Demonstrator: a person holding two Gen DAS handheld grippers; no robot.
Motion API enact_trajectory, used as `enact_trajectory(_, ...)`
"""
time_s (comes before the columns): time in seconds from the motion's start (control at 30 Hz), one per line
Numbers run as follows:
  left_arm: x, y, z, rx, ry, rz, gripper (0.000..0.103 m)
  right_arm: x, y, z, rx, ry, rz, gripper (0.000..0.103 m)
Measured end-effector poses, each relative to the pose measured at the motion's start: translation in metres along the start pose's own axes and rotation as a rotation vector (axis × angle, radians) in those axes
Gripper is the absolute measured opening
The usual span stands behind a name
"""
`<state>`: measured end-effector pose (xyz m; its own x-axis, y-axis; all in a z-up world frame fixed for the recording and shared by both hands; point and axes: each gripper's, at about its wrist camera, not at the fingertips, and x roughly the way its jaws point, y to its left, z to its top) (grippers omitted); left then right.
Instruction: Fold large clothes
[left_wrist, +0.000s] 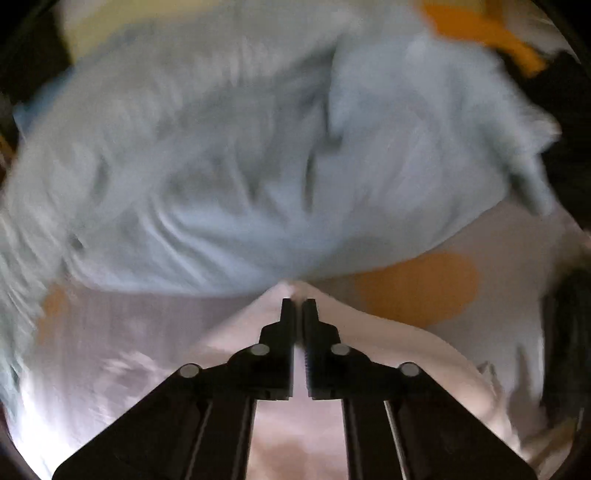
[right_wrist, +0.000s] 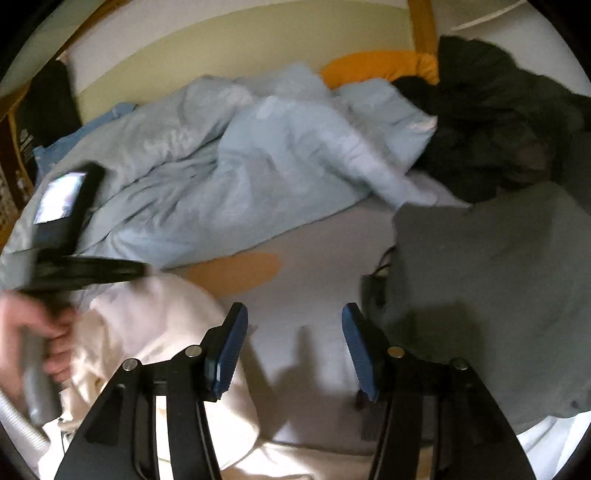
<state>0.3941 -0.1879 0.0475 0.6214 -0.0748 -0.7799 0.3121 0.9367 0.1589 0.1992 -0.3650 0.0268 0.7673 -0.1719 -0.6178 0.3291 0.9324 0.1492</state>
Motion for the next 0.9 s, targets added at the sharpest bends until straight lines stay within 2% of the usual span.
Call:
enact_trajectory(0.07, -0.056, 0.010, -0.014, 0.000, -0.116, -0.002, 0.004, -0.006, -0.006, 0.001, 0.041, -0.046, -0.006, 0.055)
enact_trajectory(0.17, -0.144, 0.025, -0.054, -0.043, -0.274, -0.008, 0.004, -0.019, -0.015, 0.005, 0.099, -0.103, 0.039, 0.055)
enact_trajectory(0.27, -0.214, 0.029, -0.114, -0.065, -0.410, -0.007, 0.004, -0.056, -0.003, 0.004, 0.037, -0.307, -0.175, 0.056)
enact_trajectory(0.3, -0.231, 0.029, -0.137, -0.065, -0.435, -0.012, 0.004, -0.067, 0.003, 0.002, -0.005, -0.323, -0.187, 0.056)
enact_trajectory(0.33, -0.244, 0.028, -0.161, -0.069, -0.457, -0.034, 0.004, -0.076, 0.006, 0.001, -0.033, -0.312, -0.165, 0.056)
enact_trajectory(0.4, -0.258, 0.026, -0.198, -0.121, -0.480, -0.060, 0.004, -0.110, 0.010, -0.008, -0.059, -0.270, -0.056, 0.056)
enact_trajectory(0.47, -0.265, 0.023, -0.237, -0.155, -0.508, -0.045, 0.003, -0.147, 0.016, -0.015, -0.100, -0.232, 0.040, 0.056)
enact_trajectory(0.57, -0.268, 0.007, -0.291, -0.136, -0.547, -0.022, 0.003, -0.203, 0.031, -0.021, -0.192, -0.228, 0.053, 0.056)
enact_trajectory(0.63, -0.267, -0.001, -0.320, -0.130, -0.544, -0.026, 0.003, -0.241, 0.043, -0.026, -0.247, -0.254, 0.068, 0.066)
enact_trajectory(0.73, -0.264, -0.012, -0.357, -0.143, -0.515, -0.050, 0.003, -0.293, 0.054, -0.039, -0.325, -0.285, 0.122, 0.068)
enact_trajectory(0.77, -0.261, -0.018, -0.366, -0.135, -0.507, -0.054, 0.000, -0.307, 0.057, -0.045, -0.342, -0.293, 0.137, 0.068)
enact_trajectory(0.9, -0.255, -0.040, -0.396, -0.053, -0.458, -0.081, 0.000, -0.337, 0.050, -0.072, -0.314, -0.292, 0.173, 0.070)
